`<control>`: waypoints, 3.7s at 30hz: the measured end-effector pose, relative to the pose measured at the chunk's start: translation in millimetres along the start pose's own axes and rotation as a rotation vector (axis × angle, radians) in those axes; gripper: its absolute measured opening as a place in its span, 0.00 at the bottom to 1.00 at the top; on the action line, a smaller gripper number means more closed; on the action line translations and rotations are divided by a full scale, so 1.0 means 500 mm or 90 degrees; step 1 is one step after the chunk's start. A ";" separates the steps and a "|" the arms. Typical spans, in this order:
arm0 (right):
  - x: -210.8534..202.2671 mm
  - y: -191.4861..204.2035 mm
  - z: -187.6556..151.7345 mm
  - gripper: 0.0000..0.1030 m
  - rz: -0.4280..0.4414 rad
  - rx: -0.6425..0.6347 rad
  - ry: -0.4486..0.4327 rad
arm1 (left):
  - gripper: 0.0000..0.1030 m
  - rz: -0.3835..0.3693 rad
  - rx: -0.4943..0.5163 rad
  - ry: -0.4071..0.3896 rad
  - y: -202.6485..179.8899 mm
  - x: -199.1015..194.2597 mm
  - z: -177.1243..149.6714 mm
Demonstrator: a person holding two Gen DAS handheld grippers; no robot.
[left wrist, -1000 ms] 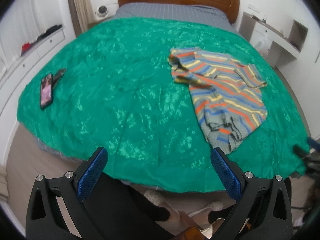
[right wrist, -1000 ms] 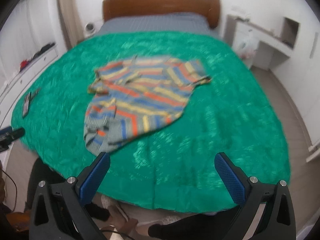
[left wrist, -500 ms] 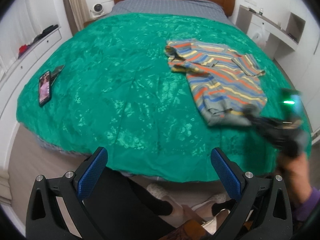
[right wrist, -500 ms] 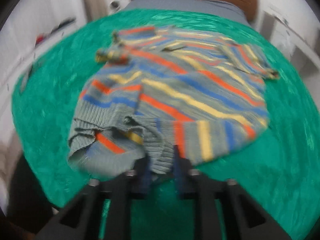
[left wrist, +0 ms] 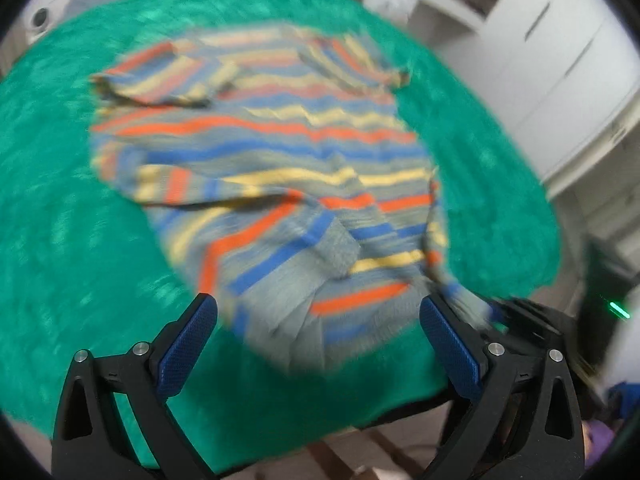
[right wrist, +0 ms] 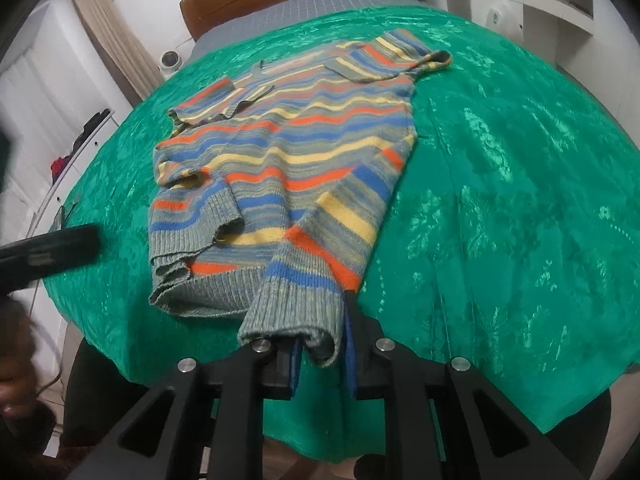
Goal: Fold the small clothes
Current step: 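Grasp the sweater hem with the right gripper while the left gripper grasps the hem too, then pull the hem with both grippers to straighten the sweater flat on the bed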
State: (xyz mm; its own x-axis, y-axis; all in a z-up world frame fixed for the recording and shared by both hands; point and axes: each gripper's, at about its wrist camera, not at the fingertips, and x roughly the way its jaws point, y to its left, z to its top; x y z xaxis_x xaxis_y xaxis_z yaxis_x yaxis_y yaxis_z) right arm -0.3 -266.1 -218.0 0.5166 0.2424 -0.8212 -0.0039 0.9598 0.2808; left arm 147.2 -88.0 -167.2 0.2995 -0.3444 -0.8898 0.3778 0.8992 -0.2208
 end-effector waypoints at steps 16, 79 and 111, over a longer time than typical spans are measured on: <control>-0.075 -0.089 -0.046 0.59 0.022 0.053 0.028 | 0.09 -0.018 -0.135 -0.094 0.170 -0.093 -0.114; 0.039 -0.225 -0.025 0.06 0.263 0.203 0.100 | 0.03 -0.062 -0.276 -0.113 0.354 -0.122 -0.239; 0.037 -0.200 -0.056 0.04 0.047 0.095 0.148 | 0.03 0.002 -0.240 -0.042 0.330 -0.037 -0.283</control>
State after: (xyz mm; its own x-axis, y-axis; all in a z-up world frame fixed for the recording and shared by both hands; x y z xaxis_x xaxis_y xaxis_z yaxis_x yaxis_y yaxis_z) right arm -14.3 -353.3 -275.3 0.3099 0.3536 -0.8825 0.1002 0.9109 0.4002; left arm 79.8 104.8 -243.6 0.3602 -0.3467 -0.8661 0.0311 0.9323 -0.3603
